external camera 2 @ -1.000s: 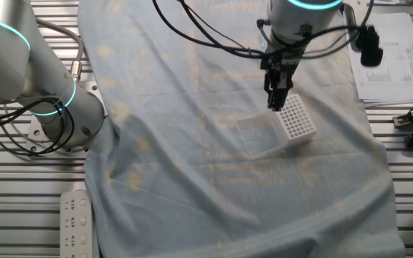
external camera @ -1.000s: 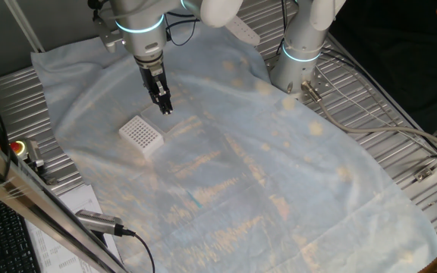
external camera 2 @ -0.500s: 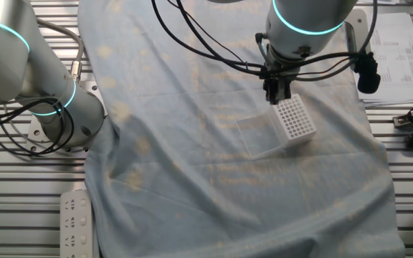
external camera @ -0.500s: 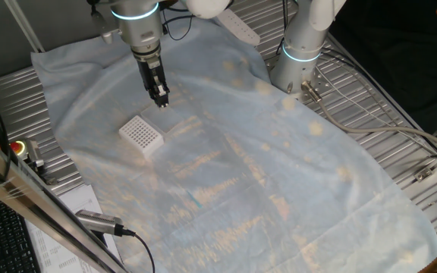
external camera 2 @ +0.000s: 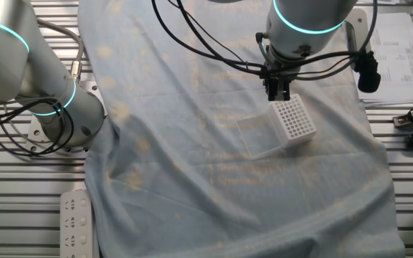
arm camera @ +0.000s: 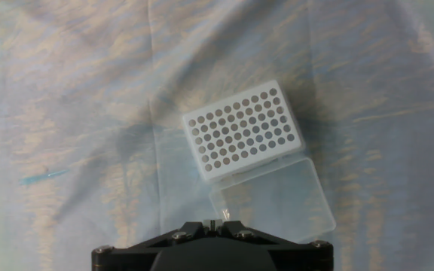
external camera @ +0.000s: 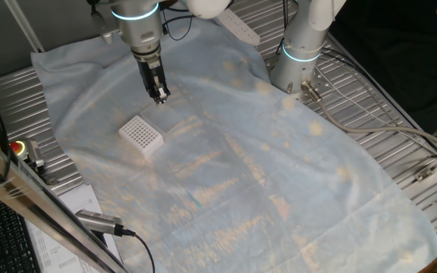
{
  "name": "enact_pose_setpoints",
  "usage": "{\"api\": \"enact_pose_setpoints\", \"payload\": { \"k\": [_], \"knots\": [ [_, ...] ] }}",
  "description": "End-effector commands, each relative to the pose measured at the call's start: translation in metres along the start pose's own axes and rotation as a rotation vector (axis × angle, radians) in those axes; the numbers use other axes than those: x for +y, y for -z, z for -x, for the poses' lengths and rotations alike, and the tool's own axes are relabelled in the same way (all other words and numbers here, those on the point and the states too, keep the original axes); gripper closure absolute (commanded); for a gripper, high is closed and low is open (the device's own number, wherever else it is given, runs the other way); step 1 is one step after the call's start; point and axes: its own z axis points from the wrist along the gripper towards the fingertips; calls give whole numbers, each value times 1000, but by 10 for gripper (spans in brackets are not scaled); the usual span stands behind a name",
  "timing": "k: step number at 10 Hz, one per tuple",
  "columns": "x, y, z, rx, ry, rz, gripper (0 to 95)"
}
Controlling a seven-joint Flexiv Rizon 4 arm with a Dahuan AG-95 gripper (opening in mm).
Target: Insert a medium pipette tip into the holder for medium pipette tips
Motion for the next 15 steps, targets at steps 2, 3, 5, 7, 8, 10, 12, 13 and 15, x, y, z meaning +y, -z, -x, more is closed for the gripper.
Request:
{"api": "enact_pose_setpoints", "payload": {
  "k": [2,3,5,7,8,10,12,13,15],
  "knots": [
    [0,0,0,0,0,-1,950],
    [0,0,0,0,0,-1,950],
    [0,0,0,0,0,-1,950],
    [-1,2,-1,-4,34,-2,950],
    [-1,2,-1,-5,55,-2,950],
    [-1,2,-1,-5,81,-2,950],
    [-2,3,-1,-7,93,-1,950],
    [-2,3,-1,-7,85,0,950],
    [-2,3,-1,-7,75,-9,950]
  ]
}}
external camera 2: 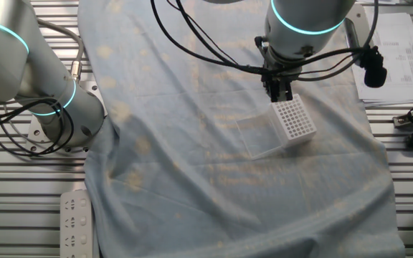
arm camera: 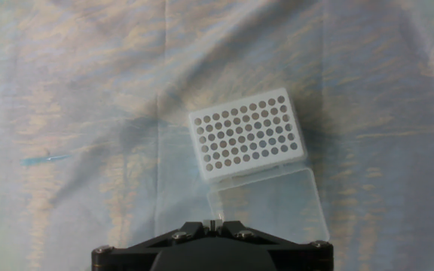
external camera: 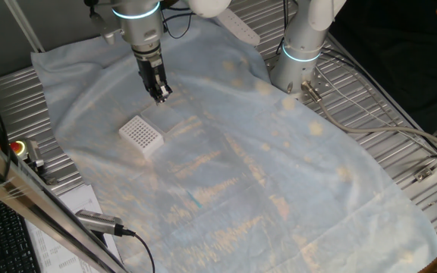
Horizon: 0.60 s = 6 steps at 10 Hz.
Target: Insert a medium pipette tip into the holder for medium pipette tips
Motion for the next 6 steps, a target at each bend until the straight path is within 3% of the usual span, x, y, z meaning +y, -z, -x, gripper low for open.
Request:
{"api": "enact_pose_setpoints", "payload": {
  "k": [1,3,5,6],
  "knots": [
    [0,0,0,28,-51,-11,950],
    [0,0,0,64,-56,-26,950],
    [0,0,0,77,-34,-115,950],
    [0,0,0,78,-27,-123,950]
  ]
}}
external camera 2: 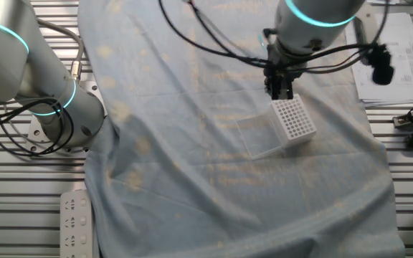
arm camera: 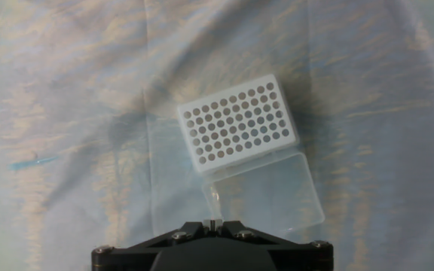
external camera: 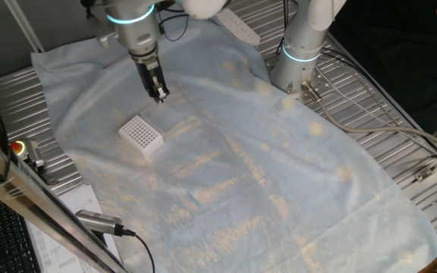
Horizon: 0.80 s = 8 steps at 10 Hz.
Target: Insert a medium pipette tip into the holder for medium pipette tips
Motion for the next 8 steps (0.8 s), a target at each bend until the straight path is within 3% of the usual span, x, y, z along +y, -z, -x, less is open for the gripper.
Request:
{"api": "enact_pose_setpoints", "payload": {
  "k": [1,8],
  "knots": [
    [0,0,-3,-22,51,-63,950],
    [11,-6,1,-34,203,-62,950]
  ]
}}
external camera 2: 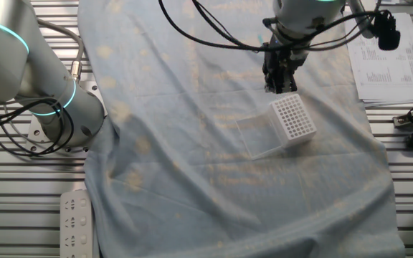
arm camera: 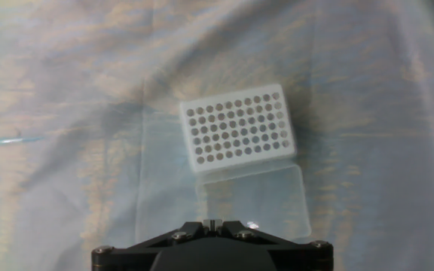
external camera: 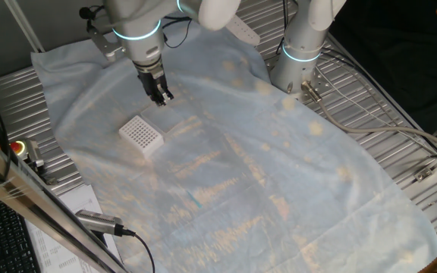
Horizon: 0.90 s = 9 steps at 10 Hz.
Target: Insert a medium pipette tip into the holder for medium pipette tips
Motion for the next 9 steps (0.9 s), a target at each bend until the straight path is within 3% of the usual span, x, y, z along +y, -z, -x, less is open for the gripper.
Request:
{"api": "enact_pose_setpoints", "payload": {
  "k": [1,6,9],
  "knots": [
    [9,-5,5,-8,39,3,950],
    [35,-17,18,-15,64,-4,950],
    [64,-18,39,-24,117,-4,950]
  ]
}}
